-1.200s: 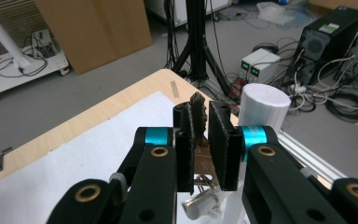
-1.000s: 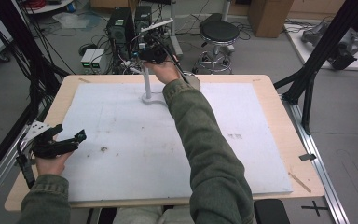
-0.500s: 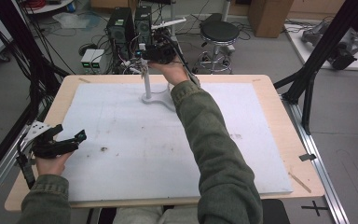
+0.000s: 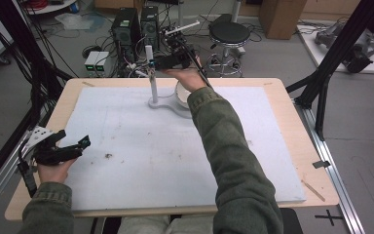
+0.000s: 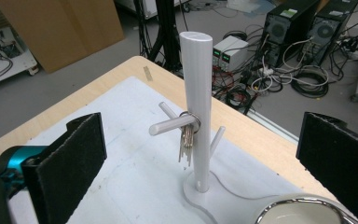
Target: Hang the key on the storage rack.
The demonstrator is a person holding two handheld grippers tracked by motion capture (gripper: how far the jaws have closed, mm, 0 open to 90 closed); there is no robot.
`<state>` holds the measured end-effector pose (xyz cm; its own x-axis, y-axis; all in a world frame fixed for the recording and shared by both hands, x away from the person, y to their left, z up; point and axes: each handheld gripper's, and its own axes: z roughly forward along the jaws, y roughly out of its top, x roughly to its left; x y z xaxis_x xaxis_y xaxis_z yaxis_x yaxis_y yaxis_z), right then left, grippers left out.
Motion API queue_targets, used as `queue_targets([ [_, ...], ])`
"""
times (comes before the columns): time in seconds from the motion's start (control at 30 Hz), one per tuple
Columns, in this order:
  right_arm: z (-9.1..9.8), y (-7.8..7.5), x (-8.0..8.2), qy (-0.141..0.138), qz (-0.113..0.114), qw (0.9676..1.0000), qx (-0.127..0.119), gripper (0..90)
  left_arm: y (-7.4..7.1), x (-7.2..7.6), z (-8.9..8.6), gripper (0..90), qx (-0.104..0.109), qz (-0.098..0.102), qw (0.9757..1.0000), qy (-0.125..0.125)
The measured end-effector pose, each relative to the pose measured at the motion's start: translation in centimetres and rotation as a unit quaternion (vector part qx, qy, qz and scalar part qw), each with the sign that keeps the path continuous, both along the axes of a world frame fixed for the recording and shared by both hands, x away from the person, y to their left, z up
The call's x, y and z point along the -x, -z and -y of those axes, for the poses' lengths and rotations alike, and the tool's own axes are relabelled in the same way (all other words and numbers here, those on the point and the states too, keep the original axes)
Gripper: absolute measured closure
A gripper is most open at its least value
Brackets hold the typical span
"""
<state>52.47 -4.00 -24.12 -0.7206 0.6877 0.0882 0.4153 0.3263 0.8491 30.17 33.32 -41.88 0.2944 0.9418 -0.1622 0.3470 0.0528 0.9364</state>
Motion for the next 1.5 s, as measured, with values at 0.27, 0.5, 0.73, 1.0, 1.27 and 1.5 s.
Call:
queue_targets([
  [0.27,0.7,-0.8,1.1,0.006,0.003,0.9997,0.022,0.5,0.0,0.0,0.0,1.7,-0.001,0.000,1.0000,0.001],
  [0.5,2.5,-0.5,2.4,0.012,0.002,0.9998,0.019,0.5,0.0,0.0,0.0,1.7,-0.001,0.000,1.0000,0.001],
  [0.73,4.4,-0.8,3.4,0.016,0.010,0.9998,0.007,0.5,0.0,0.0,0.1,1.7,-0.001,0.000,1.0000,0.000],
  [1.0,7.0,-0.6,5.1,0.034,0.017,0.9991,0.018,0.5,-0.1,0.1,0.1,1.7,-0.001,0.000,1.0000,0.003],
  [1.27,9.2,-0.9,6.9,0.043,0.023,0.9986,0.017,0.5,-0.2,0.2,0.0,1.7,0.000,0.001,1.0000,0.003],
  [1.5,9.9,-0.9,8.1,0.038,0.031,0.9987,0.012,0.6,-0.2,0.2,0.1,1.7,0.002,0.000,1.0000,0.003],
])
